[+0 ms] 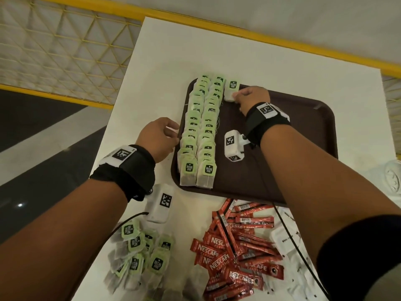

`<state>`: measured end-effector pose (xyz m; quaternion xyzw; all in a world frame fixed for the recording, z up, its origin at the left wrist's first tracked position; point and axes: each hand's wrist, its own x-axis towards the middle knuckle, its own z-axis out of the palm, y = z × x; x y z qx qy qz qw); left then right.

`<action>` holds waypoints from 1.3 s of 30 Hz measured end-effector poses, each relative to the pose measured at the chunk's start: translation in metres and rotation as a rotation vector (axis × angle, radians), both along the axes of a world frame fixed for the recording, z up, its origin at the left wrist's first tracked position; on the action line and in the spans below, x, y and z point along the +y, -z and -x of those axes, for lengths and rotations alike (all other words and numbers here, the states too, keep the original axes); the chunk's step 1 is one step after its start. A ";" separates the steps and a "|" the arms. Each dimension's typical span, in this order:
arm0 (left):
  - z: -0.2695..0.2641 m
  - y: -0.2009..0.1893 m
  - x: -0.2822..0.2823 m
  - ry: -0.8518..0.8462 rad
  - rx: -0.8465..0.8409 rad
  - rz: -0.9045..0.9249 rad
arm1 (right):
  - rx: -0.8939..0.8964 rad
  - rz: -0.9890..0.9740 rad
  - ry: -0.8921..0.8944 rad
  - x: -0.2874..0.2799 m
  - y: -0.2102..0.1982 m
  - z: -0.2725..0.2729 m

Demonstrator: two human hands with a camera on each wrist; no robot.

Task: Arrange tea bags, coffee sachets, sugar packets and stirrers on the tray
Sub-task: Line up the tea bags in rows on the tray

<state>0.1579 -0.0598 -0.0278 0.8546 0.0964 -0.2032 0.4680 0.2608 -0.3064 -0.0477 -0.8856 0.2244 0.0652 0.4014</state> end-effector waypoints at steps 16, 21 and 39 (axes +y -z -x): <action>0.019 -0.029 0.018 0.010 -0.060 -0.009 | -0.085 0.110 -0.079 0.004 -0.033 0.050; 0.060 -0.042 0.038 0.096 -0.077 -0.034 | 0.004 0.065 -0.476 0.030 -0.059 0.133; 0.188 -0.010 0.099 0.360 0.057 -0.582 | 0.299 0.401 -1.066 0.156 -0.039 0.312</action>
